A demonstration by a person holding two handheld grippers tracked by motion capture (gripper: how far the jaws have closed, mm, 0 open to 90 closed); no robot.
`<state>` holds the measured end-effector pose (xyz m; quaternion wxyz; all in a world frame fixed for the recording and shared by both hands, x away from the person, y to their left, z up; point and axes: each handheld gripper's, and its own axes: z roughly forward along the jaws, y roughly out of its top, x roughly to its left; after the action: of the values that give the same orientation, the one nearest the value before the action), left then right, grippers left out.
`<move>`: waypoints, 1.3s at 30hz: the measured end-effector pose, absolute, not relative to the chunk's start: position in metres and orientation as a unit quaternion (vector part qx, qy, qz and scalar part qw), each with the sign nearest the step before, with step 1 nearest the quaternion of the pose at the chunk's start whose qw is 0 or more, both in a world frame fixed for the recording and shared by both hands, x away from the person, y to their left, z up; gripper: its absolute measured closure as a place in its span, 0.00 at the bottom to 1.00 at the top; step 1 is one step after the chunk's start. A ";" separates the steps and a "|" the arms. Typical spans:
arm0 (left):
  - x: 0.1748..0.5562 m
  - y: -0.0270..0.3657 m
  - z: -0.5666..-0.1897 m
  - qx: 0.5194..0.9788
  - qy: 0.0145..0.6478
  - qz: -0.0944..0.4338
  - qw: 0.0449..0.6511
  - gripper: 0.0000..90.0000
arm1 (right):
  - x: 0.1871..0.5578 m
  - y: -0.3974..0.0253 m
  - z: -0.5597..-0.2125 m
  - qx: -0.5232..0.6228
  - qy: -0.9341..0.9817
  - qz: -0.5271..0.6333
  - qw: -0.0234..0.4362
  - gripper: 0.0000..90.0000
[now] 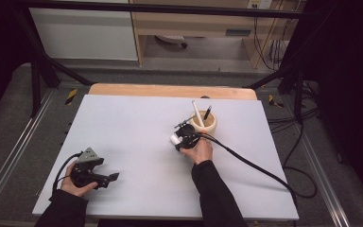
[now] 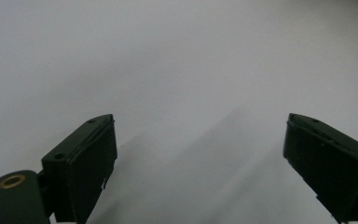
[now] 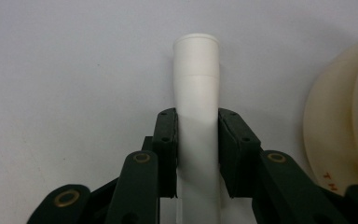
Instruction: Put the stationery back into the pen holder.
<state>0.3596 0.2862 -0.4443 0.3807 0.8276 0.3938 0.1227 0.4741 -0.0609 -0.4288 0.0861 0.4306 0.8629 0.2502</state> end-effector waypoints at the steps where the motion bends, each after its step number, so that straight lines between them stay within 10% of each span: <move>1: 0.360 0.286 -0.444 0.828 0.394 0.123 0.381 0.11 | 0.474 -0.061 -0.429 0.428 0.864 0.250 0.085 0.78; 39: 0.359 0.286 -0.444 0.829 0.392 0.122 0.380 0.11 | 0.468 -0.061 -0.428 0.420 0.875 0.227 0.080 0.79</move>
<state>0.3593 0.2857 -0.4442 0.3803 0.8289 0.3916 0.1224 0.4676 -0.0608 -0.4279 0.0800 0.4205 0.8747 0.2273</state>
